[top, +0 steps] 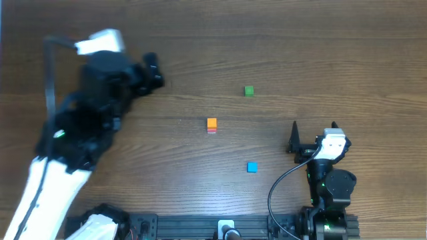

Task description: Stack Cubes

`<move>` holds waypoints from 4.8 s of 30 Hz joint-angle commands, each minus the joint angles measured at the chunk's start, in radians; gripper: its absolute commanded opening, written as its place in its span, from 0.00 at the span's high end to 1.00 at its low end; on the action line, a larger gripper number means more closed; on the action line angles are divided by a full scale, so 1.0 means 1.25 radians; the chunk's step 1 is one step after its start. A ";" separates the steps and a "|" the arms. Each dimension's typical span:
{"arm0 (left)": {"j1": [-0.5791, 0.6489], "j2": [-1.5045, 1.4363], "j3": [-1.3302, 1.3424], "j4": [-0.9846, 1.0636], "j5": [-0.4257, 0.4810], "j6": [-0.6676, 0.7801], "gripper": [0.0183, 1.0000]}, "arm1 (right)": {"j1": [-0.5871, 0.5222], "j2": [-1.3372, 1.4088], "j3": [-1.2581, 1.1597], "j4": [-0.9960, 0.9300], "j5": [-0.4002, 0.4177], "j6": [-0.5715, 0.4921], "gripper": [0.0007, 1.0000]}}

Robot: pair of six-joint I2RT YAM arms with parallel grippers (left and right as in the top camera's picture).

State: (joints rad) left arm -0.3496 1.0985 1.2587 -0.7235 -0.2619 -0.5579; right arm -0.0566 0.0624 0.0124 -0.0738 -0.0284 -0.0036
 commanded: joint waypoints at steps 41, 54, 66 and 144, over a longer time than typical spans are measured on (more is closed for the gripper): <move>0.256 -0.813 -1.002 0.522 0.248 0.399 0.00 | -0.001 -0.003 -0.006 0.002 -0.006 -0.004 0.01; 0.262 -0.876 -1.002 0.522 0.257 0.399 0.00 | -0.001 -0.003 -0.006 0.002 -0.006 -0.004 0.01; 0.296 -0.876 -1.002 0.522 0.257 0.399 0.00 | -0.001 -0.002 -0.006 0.002 -0.006 -0.004 0.01; 0.290 -0.874 -1.002 0.522 0.257 0.399 0.00 | 0.308 1.410 1.038 -0.497 0.019 0.300 0.01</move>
State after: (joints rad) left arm 0.0189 0.0128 0.0147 -0.0746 0.0532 -0.0711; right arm 0.3317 1.8122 1.2644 -0.6918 -0.0364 0.3561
